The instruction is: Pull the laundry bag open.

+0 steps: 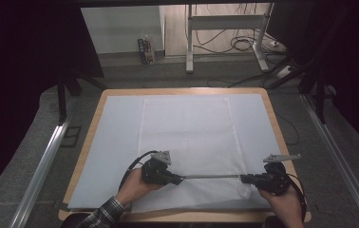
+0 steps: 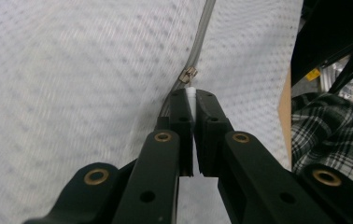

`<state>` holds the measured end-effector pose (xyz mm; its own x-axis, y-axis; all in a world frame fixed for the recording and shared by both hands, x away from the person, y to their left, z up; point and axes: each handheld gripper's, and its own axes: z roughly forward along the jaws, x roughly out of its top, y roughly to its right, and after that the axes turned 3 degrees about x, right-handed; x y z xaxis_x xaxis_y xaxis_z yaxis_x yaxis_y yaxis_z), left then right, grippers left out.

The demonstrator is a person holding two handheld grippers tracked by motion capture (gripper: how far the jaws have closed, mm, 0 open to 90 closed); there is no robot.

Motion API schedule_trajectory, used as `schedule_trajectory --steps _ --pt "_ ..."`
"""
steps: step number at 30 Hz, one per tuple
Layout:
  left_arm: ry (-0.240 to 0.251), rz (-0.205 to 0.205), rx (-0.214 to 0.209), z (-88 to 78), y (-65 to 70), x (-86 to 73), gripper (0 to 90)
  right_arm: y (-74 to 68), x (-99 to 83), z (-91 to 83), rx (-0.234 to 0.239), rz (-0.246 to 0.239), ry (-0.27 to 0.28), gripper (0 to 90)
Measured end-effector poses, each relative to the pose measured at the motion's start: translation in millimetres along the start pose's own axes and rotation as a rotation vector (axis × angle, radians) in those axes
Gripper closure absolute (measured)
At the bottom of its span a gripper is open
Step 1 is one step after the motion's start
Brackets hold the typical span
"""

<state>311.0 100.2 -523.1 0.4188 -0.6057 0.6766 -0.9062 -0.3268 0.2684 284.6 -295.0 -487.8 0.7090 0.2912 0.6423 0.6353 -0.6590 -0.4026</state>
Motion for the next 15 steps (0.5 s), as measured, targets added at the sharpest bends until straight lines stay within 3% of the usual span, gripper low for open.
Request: schedule_trajectory --steps 15 --pt "0.009 -0.030 0.008 -11.8 -2.3 -11.0 86.9 0.5 -0.6 0.4 0.007 0.004 -0.002 86.0"
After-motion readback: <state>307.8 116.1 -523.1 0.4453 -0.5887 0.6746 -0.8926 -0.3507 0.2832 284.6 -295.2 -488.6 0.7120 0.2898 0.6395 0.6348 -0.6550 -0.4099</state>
